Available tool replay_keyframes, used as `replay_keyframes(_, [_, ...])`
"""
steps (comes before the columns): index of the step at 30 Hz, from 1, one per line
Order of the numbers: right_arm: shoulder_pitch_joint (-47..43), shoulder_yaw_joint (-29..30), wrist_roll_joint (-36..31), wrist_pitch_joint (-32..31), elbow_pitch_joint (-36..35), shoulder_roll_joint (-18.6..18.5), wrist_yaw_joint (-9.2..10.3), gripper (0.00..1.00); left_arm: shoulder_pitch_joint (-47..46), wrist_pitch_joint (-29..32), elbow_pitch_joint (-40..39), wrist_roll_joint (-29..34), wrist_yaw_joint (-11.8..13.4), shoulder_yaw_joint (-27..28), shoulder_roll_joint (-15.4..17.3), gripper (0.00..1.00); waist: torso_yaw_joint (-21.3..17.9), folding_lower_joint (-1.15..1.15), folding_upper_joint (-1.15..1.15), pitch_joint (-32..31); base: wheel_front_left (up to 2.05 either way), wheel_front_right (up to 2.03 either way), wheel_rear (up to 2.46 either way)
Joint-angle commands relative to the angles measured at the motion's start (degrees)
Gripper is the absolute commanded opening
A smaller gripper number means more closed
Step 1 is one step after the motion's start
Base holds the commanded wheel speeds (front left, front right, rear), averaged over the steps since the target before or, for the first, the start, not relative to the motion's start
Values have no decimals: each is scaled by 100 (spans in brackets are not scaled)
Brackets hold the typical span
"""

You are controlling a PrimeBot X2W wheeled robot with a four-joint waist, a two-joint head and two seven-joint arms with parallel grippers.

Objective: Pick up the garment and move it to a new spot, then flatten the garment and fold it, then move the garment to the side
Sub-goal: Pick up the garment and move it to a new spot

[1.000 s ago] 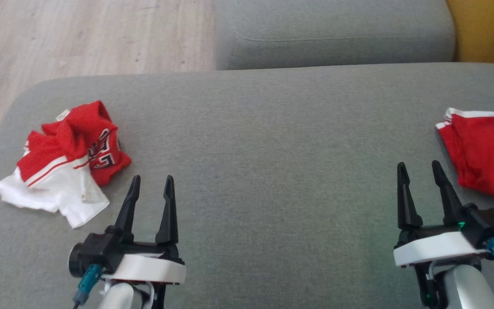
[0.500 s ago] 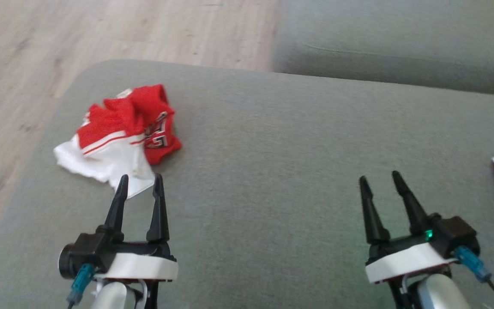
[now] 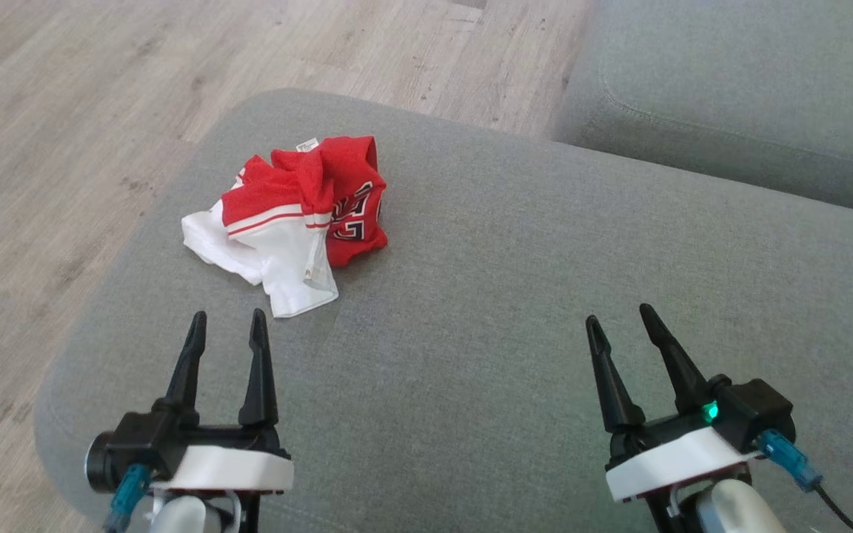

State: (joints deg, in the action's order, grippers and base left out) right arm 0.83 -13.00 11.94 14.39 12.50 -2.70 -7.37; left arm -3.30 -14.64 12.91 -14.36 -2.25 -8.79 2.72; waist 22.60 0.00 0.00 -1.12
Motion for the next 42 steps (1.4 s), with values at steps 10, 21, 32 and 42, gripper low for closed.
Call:
replay_keyframes(10, [283,-152,-91,61,-199,-18,-12,100,-695,13,261,215,-193,306,168,100,-282,0,0,392,0,0,0])
replay_keyframes(21, [612,-64,-291,61,-252,-18,-12,100,-2421,1076,1749,137,-465,-29,792,100,-825,0,0,1096,0,0,0])
replay_keyframes(32, [788,52,-424,61,-250,-18,-12,100,-3277,1294,3092,-136,-444,78,1128,100,-1210,0,0,1420,0,0,0])
replay_keyframes(42, [923,160,-487,61,-129,-18,-12,100,-3656,827,3507,-672,-517,29,1160,0,-1387,0,0,1467,0,0,0])
